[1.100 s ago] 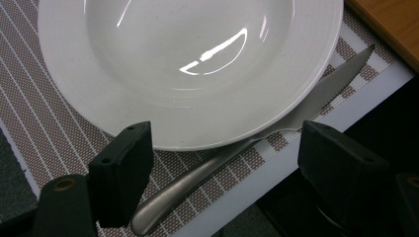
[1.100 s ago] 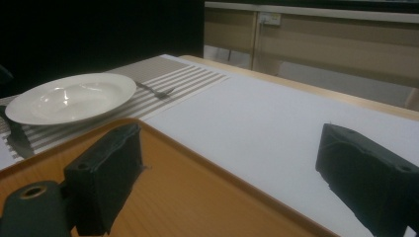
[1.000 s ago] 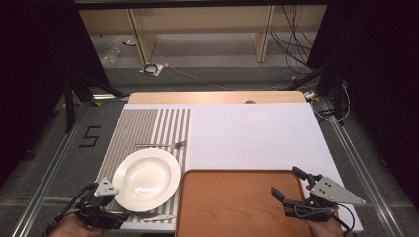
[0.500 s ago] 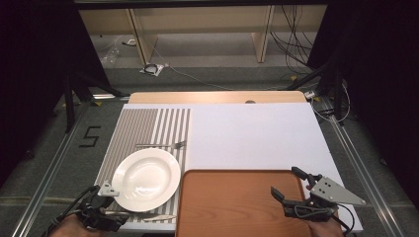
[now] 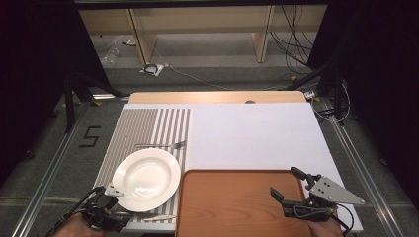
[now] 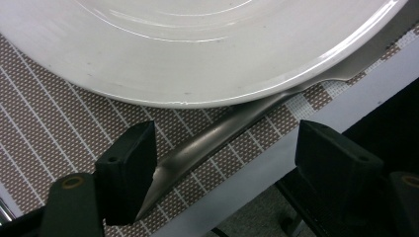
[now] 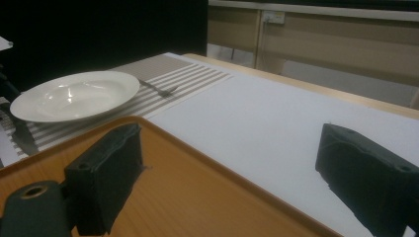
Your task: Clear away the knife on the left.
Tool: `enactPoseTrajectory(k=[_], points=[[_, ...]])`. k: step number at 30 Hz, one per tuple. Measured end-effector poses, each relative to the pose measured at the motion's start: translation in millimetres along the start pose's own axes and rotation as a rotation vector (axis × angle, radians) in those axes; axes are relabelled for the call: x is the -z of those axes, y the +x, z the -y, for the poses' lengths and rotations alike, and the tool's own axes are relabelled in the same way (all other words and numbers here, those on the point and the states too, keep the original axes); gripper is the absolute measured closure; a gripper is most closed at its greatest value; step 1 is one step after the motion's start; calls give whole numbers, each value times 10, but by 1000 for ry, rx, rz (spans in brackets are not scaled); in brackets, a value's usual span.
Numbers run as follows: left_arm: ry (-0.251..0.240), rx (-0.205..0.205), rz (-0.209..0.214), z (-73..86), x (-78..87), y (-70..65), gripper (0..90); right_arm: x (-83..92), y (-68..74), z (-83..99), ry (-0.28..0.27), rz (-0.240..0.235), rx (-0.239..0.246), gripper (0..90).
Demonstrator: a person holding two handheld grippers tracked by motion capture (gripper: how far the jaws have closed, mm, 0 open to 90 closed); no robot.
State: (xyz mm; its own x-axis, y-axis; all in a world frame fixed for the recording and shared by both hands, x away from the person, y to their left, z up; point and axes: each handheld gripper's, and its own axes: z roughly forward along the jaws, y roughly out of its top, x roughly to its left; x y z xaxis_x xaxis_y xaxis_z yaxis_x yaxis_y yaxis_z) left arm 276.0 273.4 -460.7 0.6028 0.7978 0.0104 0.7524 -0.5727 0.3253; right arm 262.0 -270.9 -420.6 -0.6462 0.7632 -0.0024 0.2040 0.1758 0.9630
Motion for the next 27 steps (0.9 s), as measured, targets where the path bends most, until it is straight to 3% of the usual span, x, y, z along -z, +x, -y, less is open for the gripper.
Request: enactPoseTrajectory(k=[18,24,27], points=[[30,-42,28,-81,-124,-28,300,-3,2,1,-2,-1,0,124],[40,-64,8,-94,-114,-56,349,-2,-2,2,-2,2,1,128],[64,-106,6,-94,-93,-99,404,2,-1,1,1,1,-1,130]])
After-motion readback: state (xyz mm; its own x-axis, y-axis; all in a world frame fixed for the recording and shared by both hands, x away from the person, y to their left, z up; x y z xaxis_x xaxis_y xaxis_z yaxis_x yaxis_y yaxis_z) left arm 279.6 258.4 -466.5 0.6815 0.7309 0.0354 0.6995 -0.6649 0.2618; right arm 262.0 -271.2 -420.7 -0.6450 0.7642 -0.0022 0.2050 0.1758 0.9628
